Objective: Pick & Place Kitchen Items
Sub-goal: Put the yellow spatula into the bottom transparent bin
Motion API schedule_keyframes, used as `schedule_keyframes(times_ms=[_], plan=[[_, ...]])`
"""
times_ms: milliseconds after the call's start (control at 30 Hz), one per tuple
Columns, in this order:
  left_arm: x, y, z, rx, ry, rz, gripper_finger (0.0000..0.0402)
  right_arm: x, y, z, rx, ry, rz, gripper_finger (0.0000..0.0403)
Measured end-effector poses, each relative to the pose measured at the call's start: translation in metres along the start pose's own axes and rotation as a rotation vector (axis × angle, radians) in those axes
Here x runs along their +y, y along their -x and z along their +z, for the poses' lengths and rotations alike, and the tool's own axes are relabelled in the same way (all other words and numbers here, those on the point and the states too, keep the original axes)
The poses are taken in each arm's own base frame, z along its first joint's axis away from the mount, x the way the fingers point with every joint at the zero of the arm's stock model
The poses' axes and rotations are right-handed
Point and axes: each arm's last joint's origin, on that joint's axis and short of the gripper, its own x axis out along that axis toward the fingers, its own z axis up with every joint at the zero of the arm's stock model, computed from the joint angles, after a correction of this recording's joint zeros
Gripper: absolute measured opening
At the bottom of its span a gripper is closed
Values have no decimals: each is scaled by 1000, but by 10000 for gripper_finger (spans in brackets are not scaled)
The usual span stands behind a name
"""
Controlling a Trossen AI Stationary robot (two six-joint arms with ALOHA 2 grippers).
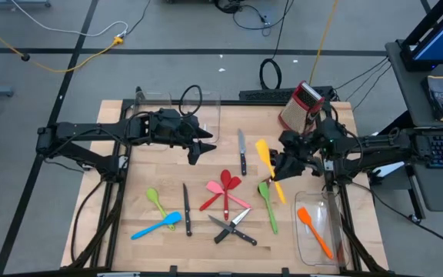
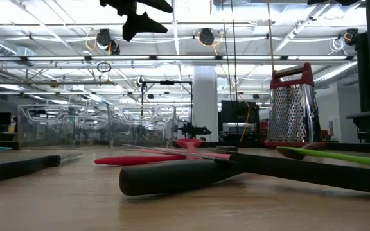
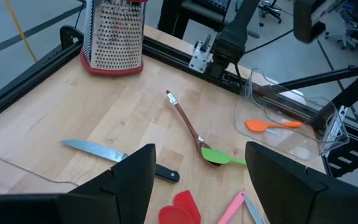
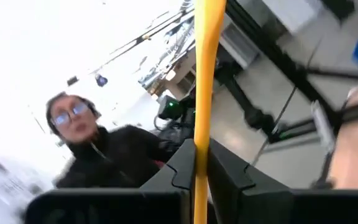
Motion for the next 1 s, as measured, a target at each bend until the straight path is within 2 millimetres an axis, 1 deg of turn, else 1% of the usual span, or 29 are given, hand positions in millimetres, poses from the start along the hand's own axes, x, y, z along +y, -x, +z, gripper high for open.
schedule_keyframes(times_ms=[133, 267, 467, 800, 1000], plan=[[0, 0, 0, 1, 0, 0, 253, -1, 0, 0, -15, -174, -16, 18], [0, 0, 0, 1, 1, 0, 253, -2, 0, 0, -15, -281, -17, 18], [0, 0, 0, 1, -3, 0, 253, -3, 0, -1, -11, -325, -30, 18], [0, 0, 0, -4, -4, 13, 253, -16, 1, -9, 33, -444, -140, 18], [0, 0, 0, -4, -3, 13, 253, -19, -1, -17, 68, -559, -182, 18]])
